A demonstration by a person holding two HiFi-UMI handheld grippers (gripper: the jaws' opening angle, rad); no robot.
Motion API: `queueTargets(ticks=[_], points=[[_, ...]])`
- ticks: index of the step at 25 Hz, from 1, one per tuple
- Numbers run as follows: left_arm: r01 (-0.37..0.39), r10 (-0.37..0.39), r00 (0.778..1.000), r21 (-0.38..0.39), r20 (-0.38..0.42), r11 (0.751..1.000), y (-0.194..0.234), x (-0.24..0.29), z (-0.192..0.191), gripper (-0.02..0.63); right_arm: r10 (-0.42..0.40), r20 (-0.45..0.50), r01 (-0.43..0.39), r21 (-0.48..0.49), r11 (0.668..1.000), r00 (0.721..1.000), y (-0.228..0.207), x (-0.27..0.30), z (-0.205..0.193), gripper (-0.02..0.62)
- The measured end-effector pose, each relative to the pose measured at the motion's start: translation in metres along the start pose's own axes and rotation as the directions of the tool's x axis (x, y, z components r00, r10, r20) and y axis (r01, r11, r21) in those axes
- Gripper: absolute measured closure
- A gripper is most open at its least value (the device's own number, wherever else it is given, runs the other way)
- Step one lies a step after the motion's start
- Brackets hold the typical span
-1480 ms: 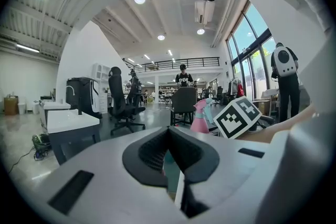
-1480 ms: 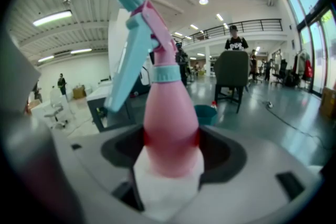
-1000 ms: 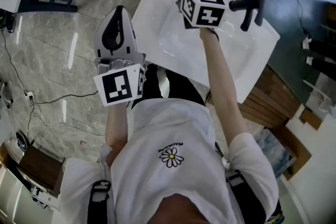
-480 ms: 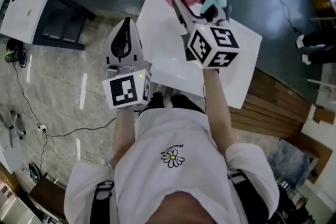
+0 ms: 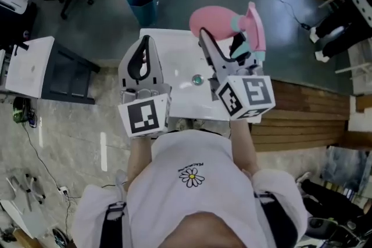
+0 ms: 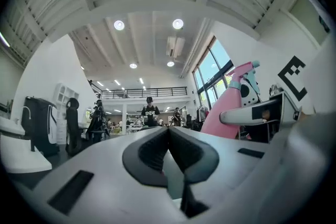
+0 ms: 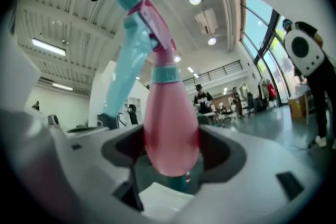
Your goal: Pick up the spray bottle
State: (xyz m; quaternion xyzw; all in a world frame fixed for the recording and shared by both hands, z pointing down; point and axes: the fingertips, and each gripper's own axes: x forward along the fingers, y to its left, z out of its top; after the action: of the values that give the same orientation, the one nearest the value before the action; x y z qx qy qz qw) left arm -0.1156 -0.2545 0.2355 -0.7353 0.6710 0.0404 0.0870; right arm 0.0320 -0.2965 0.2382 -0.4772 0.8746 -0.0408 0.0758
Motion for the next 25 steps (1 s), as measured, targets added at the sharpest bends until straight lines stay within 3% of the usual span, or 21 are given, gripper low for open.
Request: queueTargets(ticks=[7,15,25], points=[[0.088,-0.088,0.995,-0.003,0.057,0.996,-0.053,-0.002,0.011,0.586,-0.089,0.097,0.102,-0.139,0.985,0.991,-0.02,-0.065,0.014,0.272],[0.117,-0.117,0.989,0.011,0.095,0.993,-0.075,-0.004,0.014,0.586,-0.142,0.149,0.161,-0.126,0.979,0.979,-0.033,-0.099,0.012,0.273],[0.134,-0.134,0.99,0.004,0.044,0.991,-0.083,0.001,0.003,0.586,-0.142,0.085,0.152,-0.124,0.981,0.986,-0.04,-0.099,-0.002,0.273]])
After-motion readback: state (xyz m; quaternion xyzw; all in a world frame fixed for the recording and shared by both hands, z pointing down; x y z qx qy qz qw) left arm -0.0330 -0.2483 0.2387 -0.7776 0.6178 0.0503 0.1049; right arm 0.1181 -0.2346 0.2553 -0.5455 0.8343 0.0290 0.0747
